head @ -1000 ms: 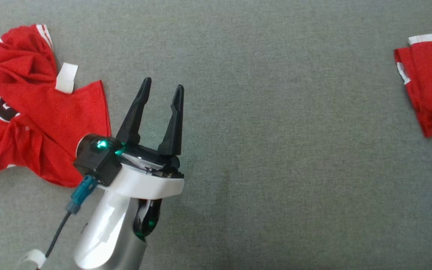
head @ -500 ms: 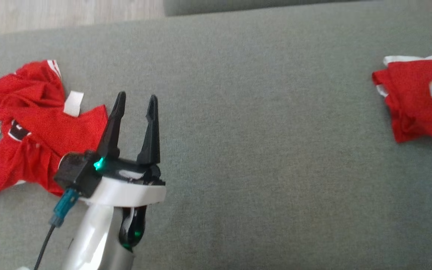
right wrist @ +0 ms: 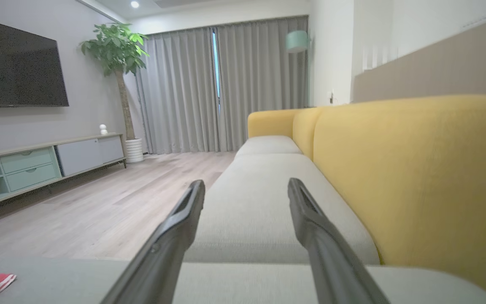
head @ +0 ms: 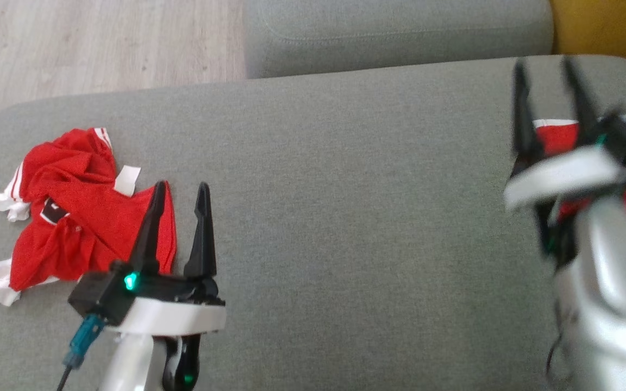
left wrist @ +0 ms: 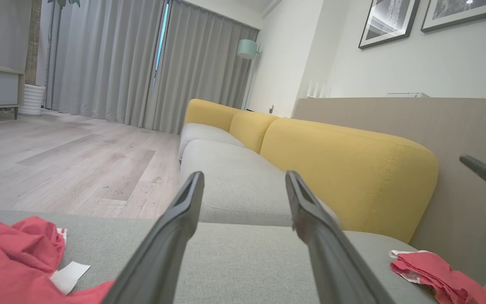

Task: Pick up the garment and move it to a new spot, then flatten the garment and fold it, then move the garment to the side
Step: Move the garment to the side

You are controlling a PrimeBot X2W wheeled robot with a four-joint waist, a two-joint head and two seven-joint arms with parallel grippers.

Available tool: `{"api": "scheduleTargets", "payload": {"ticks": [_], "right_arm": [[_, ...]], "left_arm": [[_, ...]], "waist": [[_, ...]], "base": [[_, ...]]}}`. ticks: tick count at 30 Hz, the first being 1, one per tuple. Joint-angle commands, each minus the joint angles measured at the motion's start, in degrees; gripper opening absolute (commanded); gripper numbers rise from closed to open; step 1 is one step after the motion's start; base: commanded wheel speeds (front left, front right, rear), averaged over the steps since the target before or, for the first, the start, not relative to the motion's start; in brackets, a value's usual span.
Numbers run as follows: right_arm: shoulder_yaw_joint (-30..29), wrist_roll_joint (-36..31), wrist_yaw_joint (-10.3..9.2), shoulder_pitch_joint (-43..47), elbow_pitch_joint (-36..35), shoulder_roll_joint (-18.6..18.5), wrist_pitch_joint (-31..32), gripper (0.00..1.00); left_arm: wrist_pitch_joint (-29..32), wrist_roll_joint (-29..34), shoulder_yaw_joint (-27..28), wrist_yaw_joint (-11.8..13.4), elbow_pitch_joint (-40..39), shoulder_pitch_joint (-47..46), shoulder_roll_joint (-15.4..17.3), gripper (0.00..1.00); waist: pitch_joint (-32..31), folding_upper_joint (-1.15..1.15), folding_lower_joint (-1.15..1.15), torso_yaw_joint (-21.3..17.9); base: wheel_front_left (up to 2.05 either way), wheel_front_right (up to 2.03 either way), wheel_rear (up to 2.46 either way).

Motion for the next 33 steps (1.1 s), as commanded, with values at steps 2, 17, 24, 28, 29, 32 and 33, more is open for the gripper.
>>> {"api": "scheduleTargets", "payload": {"ticks": [2,17,24,28,29,32,33], "right_arm": [[-0.09,-1.21,0.20,4.30,-3.05,1.97,-1.87,1.00],[-0.91,-1.56,0.20,24.15,-7.46,4.22,-5.79,1.00],[-0.96,-1.99,0.20,23.85,-8.61,4.23,-5.80,1.00],[-0.88,-1.99,0.20,23.96,-8.71,4.23,-5.80,1.00],[-0.84,-2.00,0.20,24.07,-8.62,4.23,-5.80,1.00],[-0.70,-2.02,0.20,24.28,-8.23,4.23,-5.80,1.00],[-0.67,-2.00,0.20,24.29,-8.15,4.23,-5.80,1.00]], "left_arm": [[-0.28,0.58,2.36,-0.33,-1.45,-0.51,0.26,1.00],[-0.28,0.19,3.36,-0.33,0.09,3.45,0.26,1.00],[-0.28,0.08,4.32,-0.15,-1.08,3.48,0.26,1.00],[-0.28,0.08,4.47,0.06,-1.73,3.75,0.26,1.00],[-0.28,0.08,4.47,0.11,-1.82,3.82,0.26,1.00],[-0.28,0.21,4.41,0.18,-1.91,3.94,0.26,1.00],[-0.28,0.24,4.40,0.21,-1.90,3.96,0.26,1.00]], "waist": [[-0.67,0.00,0.01,-0.05],[-0.85,0.00,0.01,-1.35],[-1.30,0.00,0.01,-1.44],[-1.56,0.00,0.01,-1.44],[-1.59,0.00,0.01,-1.42],[-1.68,0.00,0.01,-1.36],[-1.71,0.00,0.01,-1.36]], "base": [[0.00,0.00,0.00],[0.00,0.00,0.00],[0.00,0.00,0.00],[0.00,0.00,0.00],[0.00,0.00,0.00],[0.00,0.00,0.00],[0.00,0.00,0.00]]}}
